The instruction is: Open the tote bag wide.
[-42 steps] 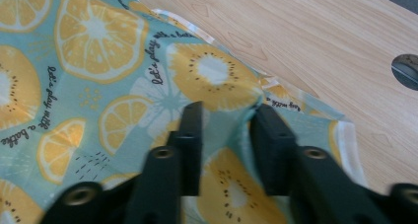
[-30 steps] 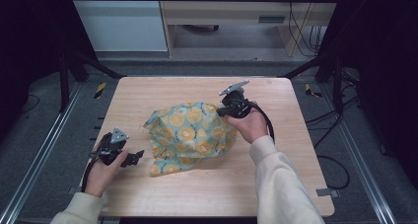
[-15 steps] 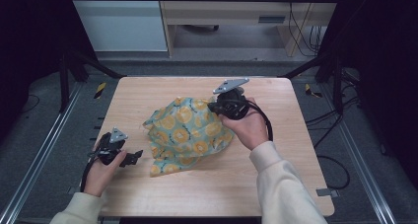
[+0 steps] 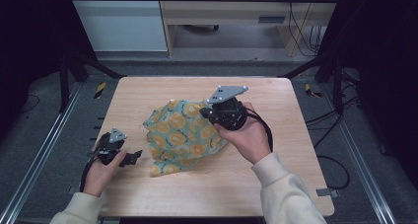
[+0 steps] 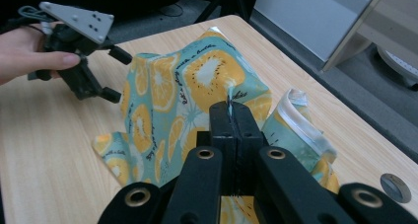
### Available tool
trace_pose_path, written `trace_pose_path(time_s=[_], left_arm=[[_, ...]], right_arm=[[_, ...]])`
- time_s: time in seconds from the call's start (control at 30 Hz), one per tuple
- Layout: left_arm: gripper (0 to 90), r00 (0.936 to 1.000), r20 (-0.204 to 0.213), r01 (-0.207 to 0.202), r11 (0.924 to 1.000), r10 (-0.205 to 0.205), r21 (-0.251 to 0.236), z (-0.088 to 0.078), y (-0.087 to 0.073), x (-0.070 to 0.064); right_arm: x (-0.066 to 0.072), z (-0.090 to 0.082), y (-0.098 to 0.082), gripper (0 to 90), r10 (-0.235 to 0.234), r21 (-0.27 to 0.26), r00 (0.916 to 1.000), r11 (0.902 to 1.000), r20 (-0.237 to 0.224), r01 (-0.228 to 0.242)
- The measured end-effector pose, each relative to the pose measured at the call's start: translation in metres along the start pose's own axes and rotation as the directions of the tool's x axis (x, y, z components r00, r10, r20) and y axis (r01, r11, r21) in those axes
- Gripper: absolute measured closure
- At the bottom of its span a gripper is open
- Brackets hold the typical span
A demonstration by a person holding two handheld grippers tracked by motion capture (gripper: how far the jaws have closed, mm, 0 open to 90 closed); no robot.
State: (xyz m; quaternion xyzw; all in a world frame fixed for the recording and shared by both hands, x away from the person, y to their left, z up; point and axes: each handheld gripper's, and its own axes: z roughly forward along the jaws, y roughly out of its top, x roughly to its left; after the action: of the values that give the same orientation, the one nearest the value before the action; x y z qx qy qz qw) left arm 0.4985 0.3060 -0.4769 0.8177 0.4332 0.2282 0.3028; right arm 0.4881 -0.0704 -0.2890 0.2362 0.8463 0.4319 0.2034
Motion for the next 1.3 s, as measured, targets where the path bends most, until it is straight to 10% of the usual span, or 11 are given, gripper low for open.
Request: trace_pose_path(time_s=[0.73, 1.3], left_arm=[[9.4, 0.9994, 0.032, 0.016, 0.9998, -0.015, -0.009, -0.008, 0.002, 0.002], [14.0, 0.9921, 0.066, -0.106, 0.9942, 0.107, -0.018, -0.04, 0.076, 0.003]], right_arm=[[0.04, -0.004, -0.021, 90.0, -0.041, -0.007, 0.9969, 0.9991, -0.067, 0.041], [0.057, 0.015, -0.073, 89.8, -0.007, 0.064, 0.9933, 0.9978, -0.116, 0.014]])
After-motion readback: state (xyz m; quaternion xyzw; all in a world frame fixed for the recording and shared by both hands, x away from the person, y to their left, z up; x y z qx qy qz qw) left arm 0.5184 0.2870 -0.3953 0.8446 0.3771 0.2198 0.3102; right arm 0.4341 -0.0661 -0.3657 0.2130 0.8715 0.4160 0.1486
